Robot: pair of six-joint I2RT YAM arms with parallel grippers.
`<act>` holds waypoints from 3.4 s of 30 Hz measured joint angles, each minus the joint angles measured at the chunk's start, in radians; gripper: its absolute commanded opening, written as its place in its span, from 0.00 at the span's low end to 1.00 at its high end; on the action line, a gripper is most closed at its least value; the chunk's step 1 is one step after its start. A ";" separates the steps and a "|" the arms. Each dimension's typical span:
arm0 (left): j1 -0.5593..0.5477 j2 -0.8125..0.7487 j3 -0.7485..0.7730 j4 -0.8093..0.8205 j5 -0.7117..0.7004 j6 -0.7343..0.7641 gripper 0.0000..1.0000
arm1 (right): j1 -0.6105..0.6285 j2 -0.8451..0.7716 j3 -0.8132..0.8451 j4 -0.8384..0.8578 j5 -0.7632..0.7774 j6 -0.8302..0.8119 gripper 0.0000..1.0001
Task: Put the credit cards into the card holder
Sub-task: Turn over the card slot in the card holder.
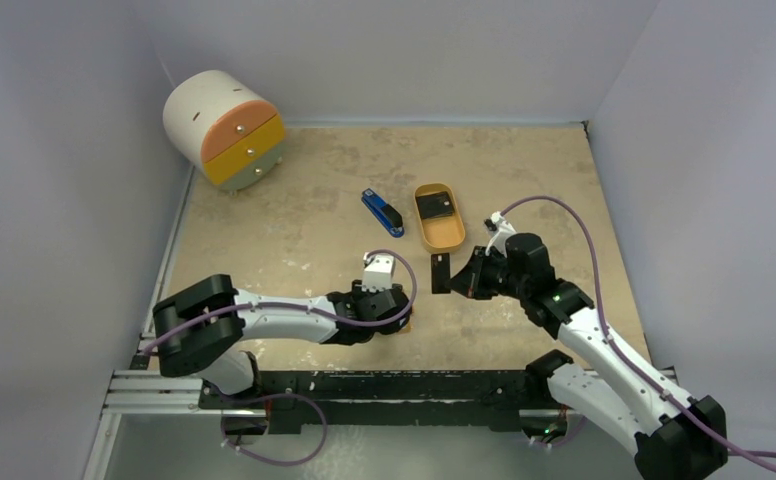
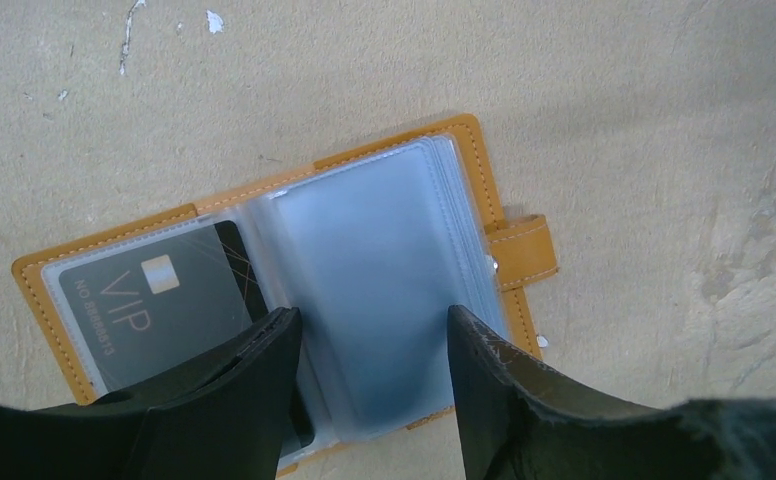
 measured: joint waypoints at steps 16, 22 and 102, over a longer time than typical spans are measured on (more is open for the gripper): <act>-0.005 0.049 0.008 0.048 -0.027 0.003 0.21 | 0.000 0.000 0.000 0.000 0.001 0.000 0.00; -0.005 0.049 0.002 0.058 -0.037 0.002 0.11 | 0.000 0.000 0.000 0.000 0.001 0.000 0.00; -0.006 -0.131 -0.074 -0.008 -0.023 -0.066 0.35 | 0.132 0.572 -0.004 0.311 -0.290 0.116 0.00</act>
